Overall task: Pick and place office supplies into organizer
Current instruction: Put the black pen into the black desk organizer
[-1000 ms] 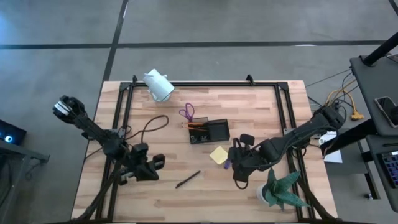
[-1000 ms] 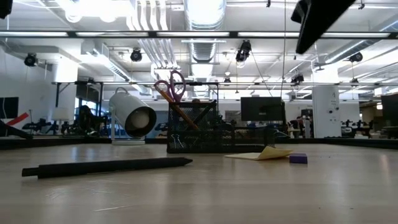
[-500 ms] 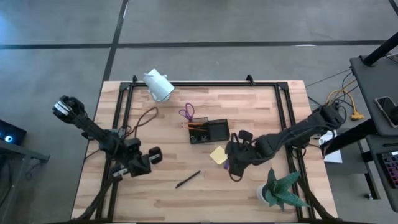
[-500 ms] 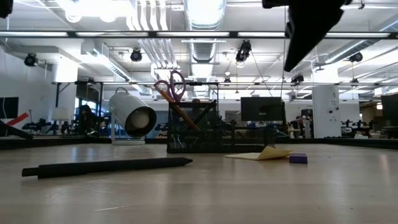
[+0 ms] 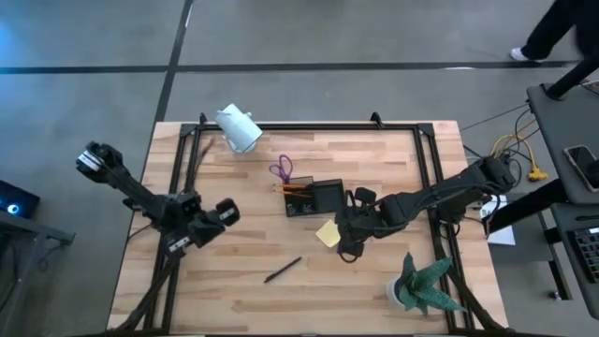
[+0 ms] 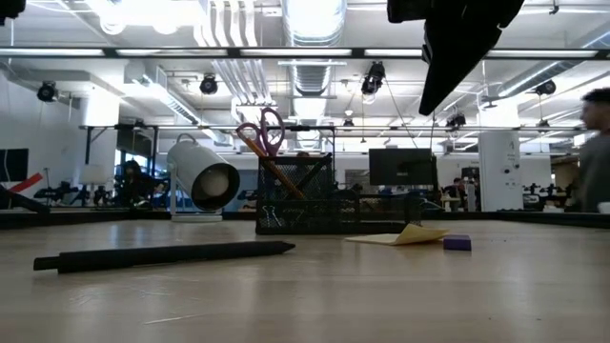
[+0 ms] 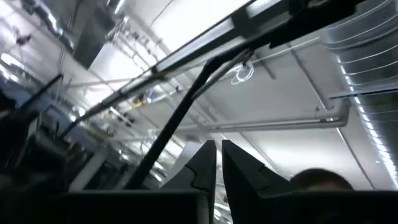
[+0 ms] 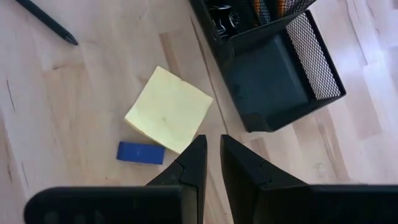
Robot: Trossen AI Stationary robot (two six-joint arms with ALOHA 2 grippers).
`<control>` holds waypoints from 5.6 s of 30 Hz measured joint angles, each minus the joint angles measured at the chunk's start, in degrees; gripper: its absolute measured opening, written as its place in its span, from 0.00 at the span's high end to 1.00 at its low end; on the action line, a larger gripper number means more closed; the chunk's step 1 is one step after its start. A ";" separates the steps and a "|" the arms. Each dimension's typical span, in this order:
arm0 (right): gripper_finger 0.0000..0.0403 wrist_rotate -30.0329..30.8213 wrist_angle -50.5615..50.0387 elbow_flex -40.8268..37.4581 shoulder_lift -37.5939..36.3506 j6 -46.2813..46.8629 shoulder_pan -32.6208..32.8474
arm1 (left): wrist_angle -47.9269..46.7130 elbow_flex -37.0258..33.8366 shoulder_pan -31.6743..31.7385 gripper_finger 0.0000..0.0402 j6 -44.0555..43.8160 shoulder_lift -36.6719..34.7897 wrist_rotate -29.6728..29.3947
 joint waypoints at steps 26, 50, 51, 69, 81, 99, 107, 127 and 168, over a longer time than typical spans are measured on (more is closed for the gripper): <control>0.90 -0.14 -0.30 -0.55 0.02 -1.91 -0.28 | -9.16 2.49 0.26 0.68 13.59 -13.33 20.84; 0.90 -0.13 -0.69 -0.61 0.02 -2.30 -1.11 | -9.97 2.17 0.24 0.68 13.27 -15.29 29.99; 0.90 -0.13 -0.70 -0.61 0.02 -2.30 -1.11 | -9.92 2.17 0.22 0.68 12.72 -15.31 30.27; 0.90 -0.13 -0.72 -0.61 0.02 -2.95 -1.11 | -9.82 2.17 0.24 0.68 5.99 -18.31 35.53; 0.90 -0.13 -0.72 -0.61 0.02 -2.98 -1.11 | -9.59 2.17 0.24 0.68 5.99 -18.65 36.22; 0.90 -0.13 -0.84 -0.61 0.02 -2.98 -1.11 | -18.29 2.19 0.24 0.68 24.18 -13.77 3.70; 0.90 -0.13 -0.96 -0.61 0.02 -2.97 -1.11 | -77.28 4.11 0.23 0.72 -18.84 -13.27 -24.02; 0.90 -1.31 -1.20 0.23 0.04 -2.46 -1.09 | -84.94 20.64 1.37 0.80 -26.29 29.96 -6.46; 0.90 0.35 -1.70 -0.15 0.04 0.10 -0.33 | -109.10 24.06 0.01 0.80 -30.30 33.21 -8.63</control>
